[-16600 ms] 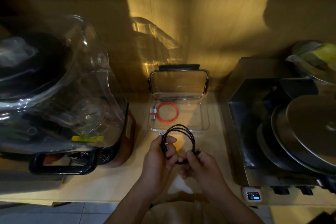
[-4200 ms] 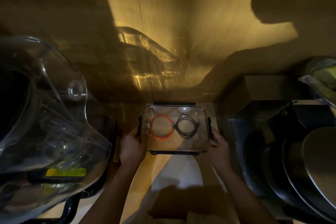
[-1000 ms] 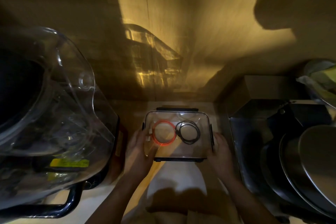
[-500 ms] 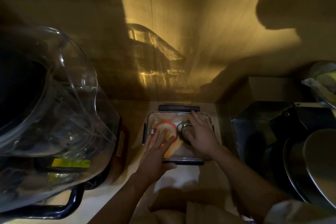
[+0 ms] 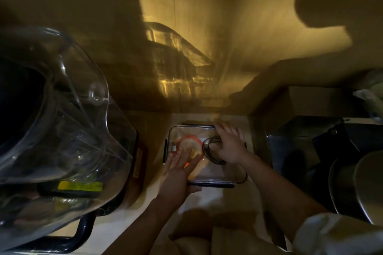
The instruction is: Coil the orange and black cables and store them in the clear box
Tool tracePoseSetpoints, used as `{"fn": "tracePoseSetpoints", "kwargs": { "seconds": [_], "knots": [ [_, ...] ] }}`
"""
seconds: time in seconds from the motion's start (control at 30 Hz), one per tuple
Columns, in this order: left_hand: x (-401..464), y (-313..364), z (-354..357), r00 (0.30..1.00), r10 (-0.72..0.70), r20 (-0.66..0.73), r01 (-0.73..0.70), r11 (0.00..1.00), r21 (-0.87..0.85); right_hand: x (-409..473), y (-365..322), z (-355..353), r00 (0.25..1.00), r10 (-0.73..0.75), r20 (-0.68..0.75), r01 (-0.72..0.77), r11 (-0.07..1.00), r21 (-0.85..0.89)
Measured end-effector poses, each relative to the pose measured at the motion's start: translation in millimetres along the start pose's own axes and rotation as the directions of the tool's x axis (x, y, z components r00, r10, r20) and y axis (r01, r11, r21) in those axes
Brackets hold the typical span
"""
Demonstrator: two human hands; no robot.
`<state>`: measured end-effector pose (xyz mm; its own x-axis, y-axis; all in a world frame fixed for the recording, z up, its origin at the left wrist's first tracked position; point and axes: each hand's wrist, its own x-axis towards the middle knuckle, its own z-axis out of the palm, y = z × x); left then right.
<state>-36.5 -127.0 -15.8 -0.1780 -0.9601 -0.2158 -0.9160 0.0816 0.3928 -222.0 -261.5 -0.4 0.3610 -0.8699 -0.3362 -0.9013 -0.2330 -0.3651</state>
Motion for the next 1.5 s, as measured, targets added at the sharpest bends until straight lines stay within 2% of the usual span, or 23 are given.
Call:
{"fn": "tracePoseSetpoints", "kwargs": {
  "seconds": [0.43, 0.57, 0.67, 0.9, 1.07, 1.33, 1.5],
  "knots": [
    [-1, 5, -4, 0.999, -0.022, 0.029, 0.021, 0.999, 0.038, 12, -5, -12, 0.995, 0.037, 0.095, -0.034, 0.999, -0.034],
    [-4, 1, -2, 1.000, 0.011, 0.001, -0.011, 1.000, -0.029, -13, 1, 4, 0.995, -0.035, -0.095, 0.037, 0.999, 0.028],
    [-17, -1, 4, 0.996, 0.003, -0.092, -0.007, 0.999, -0.046, -50, 3, 23, 0.985, 0.005, -0.174, 0.015, 0.994, 0.110],
    [-66, 0, 21, 0.983, -0.049, -0.176, 0.057, 0.997, 0.044, -143, 3, 68, 0.999, 0.004, -0.038, -0.003, 1.000, 0.030],
    [-75, -2, 28, 0.995, -0.023, -0.100, 0.030, 0.998, 0.062, -161, -3, 77, 0.997, 0.021, 0.068, -0.020, 1.000, -0.017],
    [-44, -4, 15, 0.995, -0.082, -0.062, 0.088, 0.992, 0.095, -138, -5, 64, 0.998, 0.027, -0.054, -0.030, 0.999, -0.044],
    [-24, -2, -4, 0.993, -0.113, -0.024, 0.115, 0.991, 0.072, -123, -8, 59, 0.993, 0.035, -0.109, -0.034, 0.999, 0.011]
  ]
}}
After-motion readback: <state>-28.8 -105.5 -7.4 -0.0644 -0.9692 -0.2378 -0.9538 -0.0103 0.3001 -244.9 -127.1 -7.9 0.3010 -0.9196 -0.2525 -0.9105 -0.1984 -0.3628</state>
